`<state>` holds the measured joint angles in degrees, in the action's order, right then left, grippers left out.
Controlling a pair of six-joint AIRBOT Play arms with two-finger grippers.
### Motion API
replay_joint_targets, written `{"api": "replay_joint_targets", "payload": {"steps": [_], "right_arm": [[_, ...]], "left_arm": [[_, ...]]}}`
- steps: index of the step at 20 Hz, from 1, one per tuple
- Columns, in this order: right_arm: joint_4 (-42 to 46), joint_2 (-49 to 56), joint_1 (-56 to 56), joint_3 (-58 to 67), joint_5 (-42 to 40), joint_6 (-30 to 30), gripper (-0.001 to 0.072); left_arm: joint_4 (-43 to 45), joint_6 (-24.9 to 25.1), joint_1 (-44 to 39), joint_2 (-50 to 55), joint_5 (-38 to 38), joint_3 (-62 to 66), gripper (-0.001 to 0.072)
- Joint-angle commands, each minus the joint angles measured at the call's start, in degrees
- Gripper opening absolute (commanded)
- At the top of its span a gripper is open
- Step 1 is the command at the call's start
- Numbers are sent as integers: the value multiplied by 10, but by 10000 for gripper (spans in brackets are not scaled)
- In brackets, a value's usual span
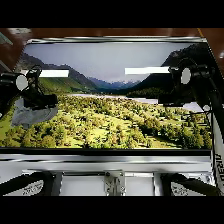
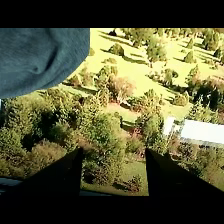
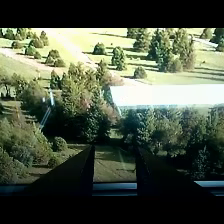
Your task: Fold the shirts.
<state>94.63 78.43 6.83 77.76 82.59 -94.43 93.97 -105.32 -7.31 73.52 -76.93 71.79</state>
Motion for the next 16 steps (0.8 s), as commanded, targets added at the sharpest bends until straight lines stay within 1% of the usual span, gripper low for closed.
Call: {"api": "replay_joint_targets", "payload": {"steps": [1,16], "right_arm": [[0,0,0,0,0,0,395],[0,0,0,0,0,0,395]], "left_arm": [[0,0,0,0,0,0,478],[-5,0,5,0,0,0,477]]}}
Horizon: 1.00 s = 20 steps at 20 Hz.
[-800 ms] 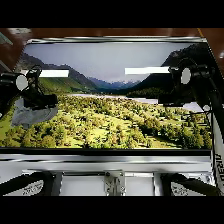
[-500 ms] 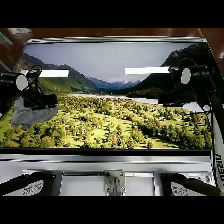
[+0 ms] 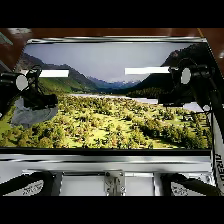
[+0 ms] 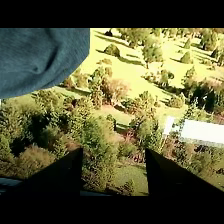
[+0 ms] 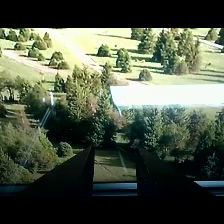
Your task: Fold the shirts.
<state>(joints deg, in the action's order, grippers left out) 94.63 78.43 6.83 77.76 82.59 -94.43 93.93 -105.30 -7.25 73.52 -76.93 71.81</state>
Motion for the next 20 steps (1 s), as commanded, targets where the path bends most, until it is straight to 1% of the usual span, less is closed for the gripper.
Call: {"api": "replay_joint_targets", "payload": {"steps": [1,11,13,17,18,20], "right_arm": [[0,0,0,0,0,0,395],[-2,0,1,0,0,0,395],[-16,0,1,0,9,0,394],[-54,0,1,0,23,0,395],[-52,0,1,0,21,0,395],[-47,0,1,0,8,0,395]], "left_arm": [[-4,0,6,1,0,0,478],[-4,0,7,3,7,0,478],[-10,-18,7,3,13,0,478],[-10,-19,7,3,19,0,478],[-10,-5,7,3,20,0,477],[-3,87,8,4,24,0,477]]}}
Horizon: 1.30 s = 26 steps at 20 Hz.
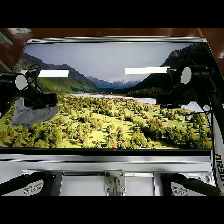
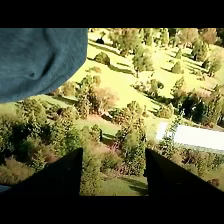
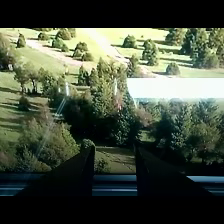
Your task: Fold the shirts.
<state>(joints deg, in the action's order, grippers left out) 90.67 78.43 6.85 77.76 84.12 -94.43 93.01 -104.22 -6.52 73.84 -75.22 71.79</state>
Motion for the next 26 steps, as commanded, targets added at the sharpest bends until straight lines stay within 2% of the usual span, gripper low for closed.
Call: {"api": "replay_joint_targets", "payload": {"steps": [1,2,3,5,7,8,10,12,15,20,23,25,26], "right_arm": [[-8,0,0,0,-14,0,394],[-8,0,0,0,-23,0,394],[-8,0,0,0,-32,0,394],[-11,0,0,0,-34,0,395],[-24,0,0,0,-34,-2,395],[-34,0,0,0,-34,-4,395],[-48,0,0,0,-35,-5,394],[-49,0,0,0,-33,-5,395],[-76,0,0,0,-31,-11,395],[-96,0,0,0,-33,-11,394],[-96,0,0,0,-34,-11,394],[-96,0,0,0,-32,-11,394],[-97,0,0,0,-31,-11,394]], "left_arm": [[27,106,3,0,8,0,489],[60,117,6,0,7,2,622],[102,111,16,0,7,4,720],[153,89,67,2,25,7,720],[135,37,153,13,43,7,720],[108,28,194,22,52,7,720],[57,30,259,44,65,7,720],[47,30,300,75,77,7,720],[26,35,331,127,89,7,720],[-118,56,323,186,194,7,720],[-134,56,311,207,219,7,709],[-136,57,312,212,207,7,46],[-136,56,311,207,201,10,36]]}}
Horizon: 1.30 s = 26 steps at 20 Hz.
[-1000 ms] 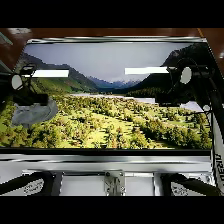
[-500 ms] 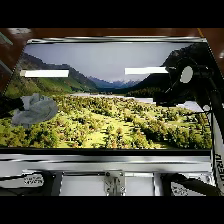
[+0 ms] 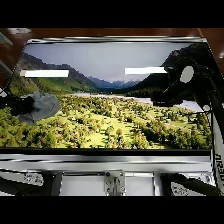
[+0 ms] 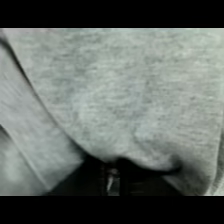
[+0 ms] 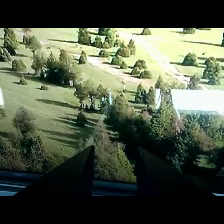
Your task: Fold the shirts.
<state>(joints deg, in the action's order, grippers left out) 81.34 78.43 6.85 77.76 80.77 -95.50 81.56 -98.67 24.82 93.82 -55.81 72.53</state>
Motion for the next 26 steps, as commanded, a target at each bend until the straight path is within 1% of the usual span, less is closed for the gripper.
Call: {"api": "replay_joint_targets", "payload": {"steps": [1,4,5,7,8,10,11,12,13,15,17,19,21,24,26], "right_arm": [[-3,0,0,0,2,0,394],[-16,0,0,0,2,2,395],[-22,-1,0,0,6,9,395],[-62,-6,0,12,45,61,396],[-73,-12,0,21,66,75,396],[-85,-39,0,38,72,76,397],[-97,-59,0,48,72,76,412],[-115,-79,0,54,73,77,610],[-139,-102,0,57,73,80,687],[-169,-146,0,57,85,90,687],[-156,-188,0,57,106,90,685],[-118,-225,0,57,116,79,684],[-77,-251,0,57,137,68,684],[-59,-260,0,55,180,61,684],[-60,-260,0,34,177,44,684]], "left_arm": [[-23,7,-2,-1,-2,12,36],[-51,45,-10,-75,-5,51,36],[-64,63,-17,-115,-5,67,36],[-86,91,-38,-203,-2,93,36],[-101,100,-55,-255,6,102,36],[-128,113,-94,-352,28,107,36],[-138,119,-120,-395,42,107,36],[-146,121,-146,-429,49,107,36],[-160,121,-174,-455,52,107,36],[-209,121,-246,-490,52,107,37],[-251,121,-329,-495,53,107,36],[-242,121,-421,-478,52,106,36],[-216,120,-497,-439,52,101,36],[-214,104,-567,-358,53,62,37],[-211,104,-601,-294,52,31,37]]}}
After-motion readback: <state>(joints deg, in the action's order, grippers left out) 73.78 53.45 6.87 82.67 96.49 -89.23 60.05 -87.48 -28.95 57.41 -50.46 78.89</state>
